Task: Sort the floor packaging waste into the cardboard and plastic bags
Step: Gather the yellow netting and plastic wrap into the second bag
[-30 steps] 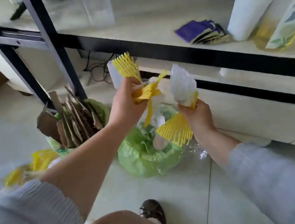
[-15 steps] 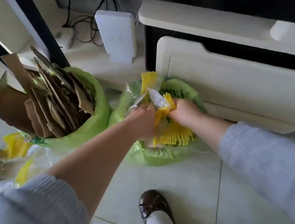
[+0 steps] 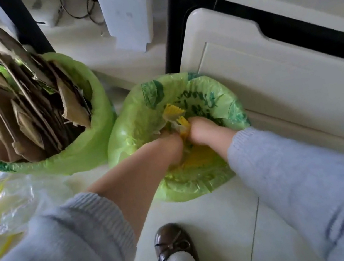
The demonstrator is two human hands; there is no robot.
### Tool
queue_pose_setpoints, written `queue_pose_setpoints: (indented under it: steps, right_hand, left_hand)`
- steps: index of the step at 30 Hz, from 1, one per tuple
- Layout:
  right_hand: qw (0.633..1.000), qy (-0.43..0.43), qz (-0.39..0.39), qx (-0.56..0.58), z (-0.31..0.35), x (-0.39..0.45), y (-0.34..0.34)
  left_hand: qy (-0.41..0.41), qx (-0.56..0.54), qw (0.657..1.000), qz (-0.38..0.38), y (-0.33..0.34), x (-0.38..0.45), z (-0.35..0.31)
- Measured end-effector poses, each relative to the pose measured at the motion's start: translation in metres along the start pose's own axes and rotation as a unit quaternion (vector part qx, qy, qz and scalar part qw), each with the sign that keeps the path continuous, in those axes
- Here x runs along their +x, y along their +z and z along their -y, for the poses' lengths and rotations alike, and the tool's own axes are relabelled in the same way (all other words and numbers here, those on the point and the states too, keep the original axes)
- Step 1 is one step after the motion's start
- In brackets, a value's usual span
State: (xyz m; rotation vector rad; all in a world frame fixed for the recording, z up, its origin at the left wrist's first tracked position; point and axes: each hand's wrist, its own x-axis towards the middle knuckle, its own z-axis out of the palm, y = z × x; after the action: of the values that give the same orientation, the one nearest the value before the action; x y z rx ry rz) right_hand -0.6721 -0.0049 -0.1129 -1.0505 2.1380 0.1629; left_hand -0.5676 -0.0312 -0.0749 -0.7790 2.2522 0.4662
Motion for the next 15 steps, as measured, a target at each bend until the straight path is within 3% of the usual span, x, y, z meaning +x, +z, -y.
queue_pose_setpoints:
  steps: [5,11,15]
  right_hand:
    - [0.992,-0.082,-0.018,-0.089,0.003,-0.041,-0.043]
    - [0.962,-0.256,-0.066,-0.071,-0.029,-0.148,-0.098]
    - [0.927,-0.338,0.011,-0.161,-0.068,-0.174,-0.089]
  left_hand:
    - [0.067,-0.001,0.996,-0.058,-0.022,-0.028,0.007]
    - [0.122,-0.015,0.978,-0.166,-0.034,-0.096,0.008]
    - [0.200,0.008,0.963,-0.180,-0.012,-0.121,0.000]
